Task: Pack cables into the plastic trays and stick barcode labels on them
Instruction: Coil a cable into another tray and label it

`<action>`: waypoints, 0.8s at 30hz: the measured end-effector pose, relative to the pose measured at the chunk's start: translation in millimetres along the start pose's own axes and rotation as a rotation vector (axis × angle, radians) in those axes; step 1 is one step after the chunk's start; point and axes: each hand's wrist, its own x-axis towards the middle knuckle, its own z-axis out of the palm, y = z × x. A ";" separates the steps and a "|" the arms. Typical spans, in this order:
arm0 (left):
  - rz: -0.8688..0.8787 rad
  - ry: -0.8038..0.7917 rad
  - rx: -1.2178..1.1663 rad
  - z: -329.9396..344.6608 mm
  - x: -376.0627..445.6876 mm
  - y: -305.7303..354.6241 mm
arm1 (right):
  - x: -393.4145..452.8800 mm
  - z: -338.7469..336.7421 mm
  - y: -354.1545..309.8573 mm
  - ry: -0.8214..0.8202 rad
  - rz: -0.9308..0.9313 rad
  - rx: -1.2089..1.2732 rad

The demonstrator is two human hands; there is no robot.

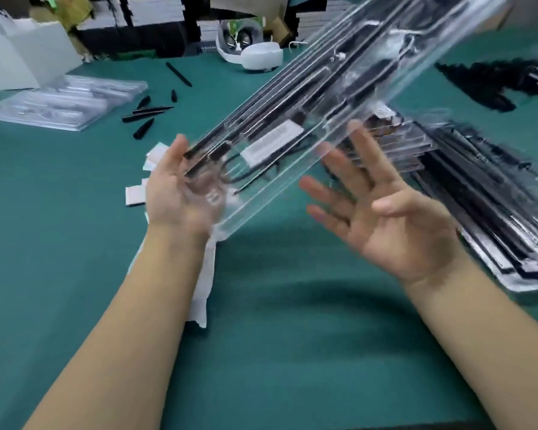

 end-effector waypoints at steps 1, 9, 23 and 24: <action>-0.010 -0.019 -0.073 7.5 -5.7 -4.4 | 0.1 2.6 0.1 -0.038 0.032 -0.093; 0.046 -0.153 -0.085 35.0 -25.0 -31.3 | 4.7 14.9 -2.8 0.126 0.073 -0.324; 0.258 -0.351 0.669 56.3 -10.9 -67.8 | -3.4 -29.6 -42.0 0.657 -0.271 -0.670; 0.253 -0.343 0.661 61.7 -6.4 -67.9 | -2.2 -31.1 -42.1 0.726 -0.299 -0.727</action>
